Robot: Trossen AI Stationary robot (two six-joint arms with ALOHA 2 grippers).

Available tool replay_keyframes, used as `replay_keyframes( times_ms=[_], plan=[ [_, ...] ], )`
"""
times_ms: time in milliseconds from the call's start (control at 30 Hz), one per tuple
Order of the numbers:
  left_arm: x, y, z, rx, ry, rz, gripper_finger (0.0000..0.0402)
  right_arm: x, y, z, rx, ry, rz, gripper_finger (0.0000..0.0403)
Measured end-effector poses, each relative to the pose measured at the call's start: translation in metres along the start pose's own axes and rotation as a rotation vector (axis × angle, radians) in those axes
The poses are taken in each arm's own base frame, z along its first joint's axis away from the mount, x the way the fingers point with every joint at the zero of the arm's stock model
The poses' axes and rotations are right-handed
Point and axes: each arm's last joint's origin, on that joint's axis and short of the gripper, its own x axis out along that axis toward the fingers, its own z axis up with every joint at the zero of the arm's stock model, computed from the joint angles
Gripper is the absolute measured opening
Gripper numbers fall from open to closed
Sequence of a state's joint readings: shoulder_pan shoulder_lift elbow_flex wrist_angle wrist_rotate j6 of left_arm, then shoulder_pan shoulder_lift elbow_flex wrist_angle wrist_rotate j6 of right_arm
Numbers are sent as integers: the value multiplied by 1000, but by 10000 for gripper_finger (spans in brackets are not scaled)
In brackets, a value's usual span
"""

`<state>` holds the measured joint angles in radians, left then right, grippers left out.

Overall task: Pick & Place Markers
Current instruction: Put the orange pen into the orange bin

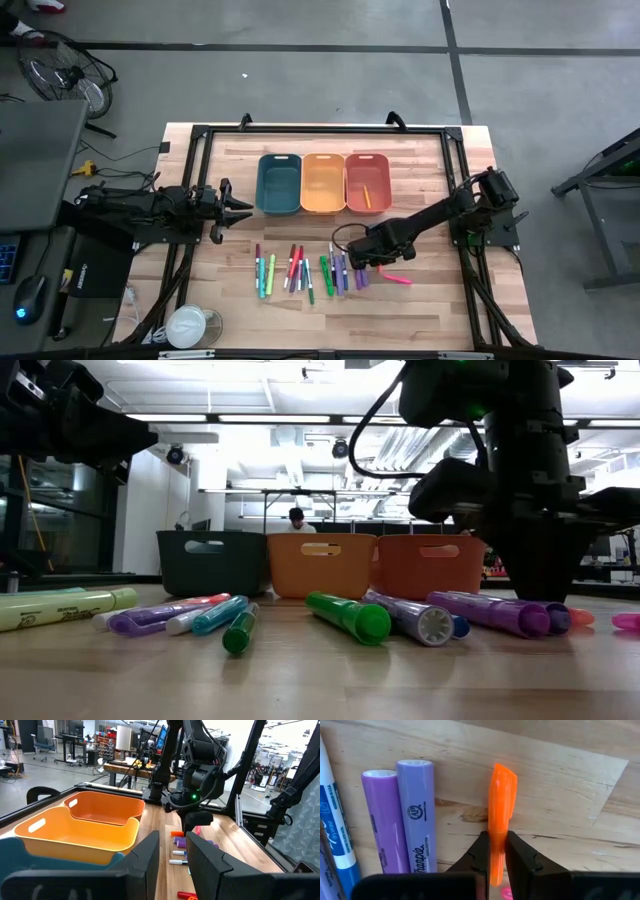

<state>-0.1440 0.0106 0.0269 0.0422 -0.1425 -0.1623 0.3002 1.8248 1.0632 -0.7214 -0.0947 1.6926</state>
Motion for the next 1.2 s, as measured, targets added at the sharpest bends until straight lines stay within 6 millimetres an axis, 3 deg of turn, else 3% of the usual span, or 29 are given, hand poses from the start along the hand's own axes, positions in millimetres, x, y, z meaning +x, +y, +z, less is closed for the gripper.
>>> replay_keyframes(
  times_ms=[333,667,933,1200],
  plan=[
    [0,0,0,0,0,0,94,-23,-3,7,-12,6,56,26],
    [0,0,0,0,0,0,94,-63,-8,21,-16,-33,197,26],
    [0,0,0,0,0,0,94,-92,-16,40,-13,-131,303,26],
    [0,0,0,0,0,0,94,-106,-20,70,-33,-183,347,26]
  ],
)
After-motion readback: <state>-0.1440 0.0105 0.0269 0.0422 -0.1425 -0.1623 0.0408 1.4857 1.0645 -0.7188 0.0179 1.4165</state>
